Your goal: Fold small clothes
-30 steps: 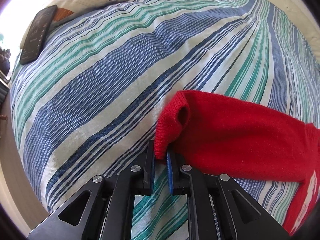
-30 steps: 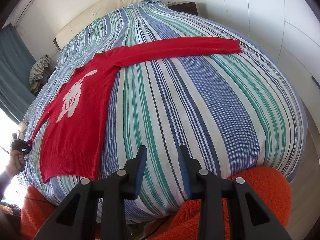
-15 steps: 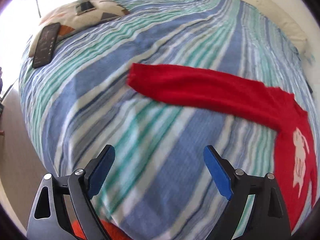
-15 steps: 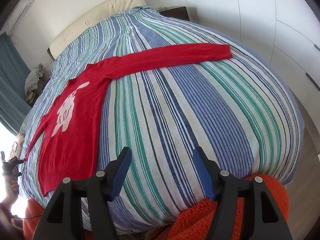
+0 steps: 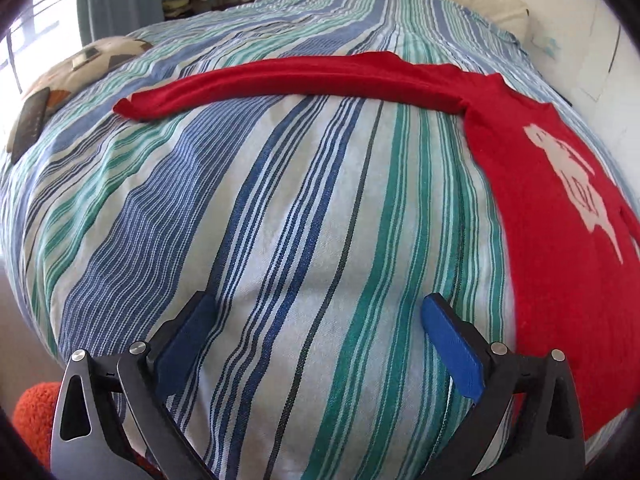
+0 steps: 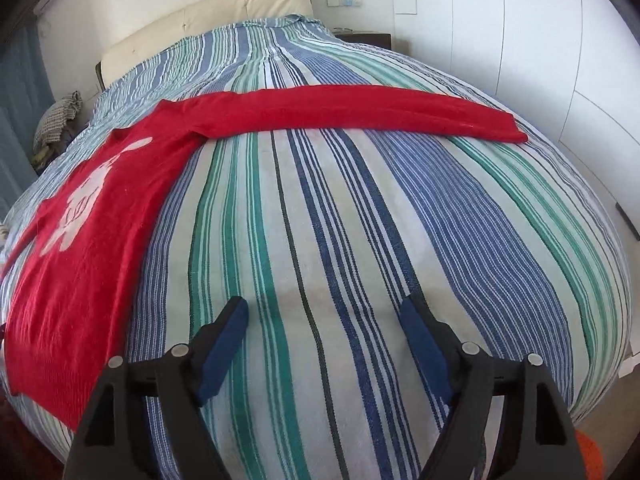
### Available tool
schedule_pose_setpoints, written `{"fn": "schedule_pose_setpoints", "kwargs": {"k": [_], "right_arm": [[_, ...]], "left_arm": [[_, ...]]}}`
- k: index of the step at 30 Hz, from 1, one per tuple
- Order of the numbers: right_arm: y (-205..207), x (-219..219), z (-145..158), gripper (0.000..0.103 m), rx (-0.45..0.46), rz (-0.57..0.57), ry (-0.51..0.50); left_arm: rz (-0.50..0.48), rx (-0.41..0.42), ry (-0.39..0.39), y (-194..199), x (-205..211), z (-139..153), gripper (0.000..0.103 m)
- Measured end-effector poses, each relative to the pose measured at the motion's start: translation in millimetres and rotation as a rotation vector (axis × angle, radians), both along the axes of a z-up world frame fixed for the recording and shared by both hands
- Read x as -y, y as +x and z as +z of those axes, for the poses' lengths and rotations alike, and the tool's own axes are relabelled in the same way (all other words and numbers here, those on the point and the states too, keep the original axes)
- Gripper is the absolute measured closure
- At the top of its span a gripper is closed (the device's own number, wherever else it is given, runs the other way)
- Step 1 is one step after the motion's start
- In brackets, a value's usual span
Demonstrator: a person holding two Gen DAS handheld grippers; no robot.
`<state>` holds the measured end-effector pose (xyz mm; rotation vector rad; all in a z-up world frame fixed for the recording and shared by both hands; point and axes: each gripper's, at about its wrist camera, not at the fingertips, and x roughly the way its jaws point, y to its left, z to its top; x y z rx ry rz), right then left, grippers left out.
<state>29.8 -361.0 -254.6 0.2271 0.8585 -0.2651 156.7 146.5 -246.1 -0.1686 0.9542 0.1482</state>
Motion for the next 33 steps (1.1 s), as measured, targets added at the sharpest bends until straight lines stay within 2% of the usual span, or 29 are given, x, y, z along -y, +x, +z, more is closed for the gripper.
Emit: {"fn": "schedule_pose_setpoints", "kwargs": {"k": [4,9,33], "right_arm": [[-1,-8,-5,0.01,0.019,0.017,-0.032],[3,-16,-9,0.003,0.014,0.032,-0.073],[3,-19,-10,0.001,0.02,0.034,-0.095]], "left_arm": [[0.004,0.009,-0.013,0,-1,-1,0.0],[0.0,0.013,-0.012,0,0,-2,0.0],[0.002,0.016,0.016,-1,5,-4,0.0]]}}
